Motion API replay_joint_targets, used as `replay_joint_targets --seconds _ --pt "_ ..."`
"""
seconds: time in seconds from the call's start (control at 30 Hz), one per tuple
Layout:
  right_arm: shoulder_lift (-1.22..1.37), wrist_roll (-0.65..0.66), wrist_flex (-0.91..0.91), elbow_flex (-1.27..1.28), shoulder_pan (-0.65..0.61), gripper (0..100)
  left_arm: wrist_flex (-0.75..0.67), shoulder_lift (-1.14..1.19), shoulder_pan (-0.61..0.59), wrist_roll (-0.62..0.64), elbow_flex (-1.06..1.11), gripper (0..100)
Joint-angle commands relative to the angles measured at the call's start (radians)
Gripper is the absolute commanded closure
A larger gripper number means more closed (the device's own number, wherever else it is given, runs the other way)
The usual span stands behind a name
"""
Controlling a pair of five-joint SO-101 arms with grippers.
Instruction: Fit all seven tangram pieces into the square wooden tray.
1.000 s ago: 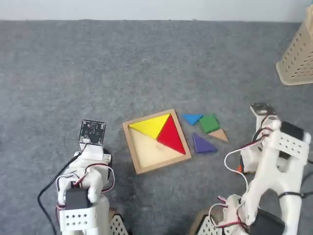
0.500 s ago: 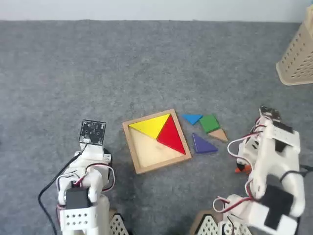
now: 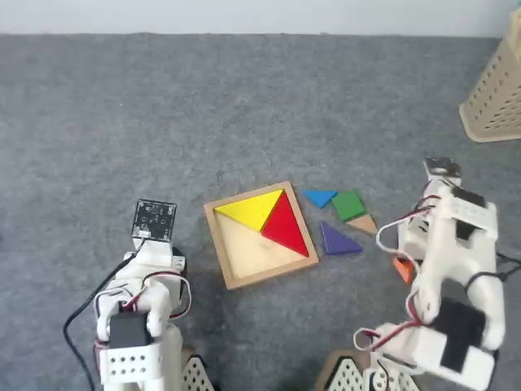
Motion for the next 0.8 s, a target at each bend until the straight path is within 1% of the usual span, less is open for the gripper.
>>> replay_joint_targets --seconds 0.0,0.13,0.2,0.33,0.53,0.7,0.77 --pt "-0.140 0.018 0.050 -0.051 -0.062 98.6 0.000 -0.021 0.002 0.008 -0.010 93" --pt "-0.268 0.018 0.160 -0.118 -0.165 98.6 0.000 -0.021 0.002 0.008 -0.010 93" --pt "-0.306 0.023 0.205 -0.150 -0.245 98.7 0.000 -0.021 0.002 0.008 -0.010 93" --pt "-0.314 0.023 0.234 -0.203 -0.407 99.3 0.000 -0.021 0.002 0.008 -0.010 93" --pt "-0.228 0.020 0.236 -0.282 -0.561 99.3 0.000 -0.021 0.002 0.008 -0.010 93" --pt "-0.062 0.015 0.229 -0.376 -0.657 99.3 0.000 -0.021 0.002 0.008 -0.010 93" --pt "0.019 -0.009 0.225 -0.436 -0.699 99.3 0.000 -0.021 0.002 0.008 -0.010 93"
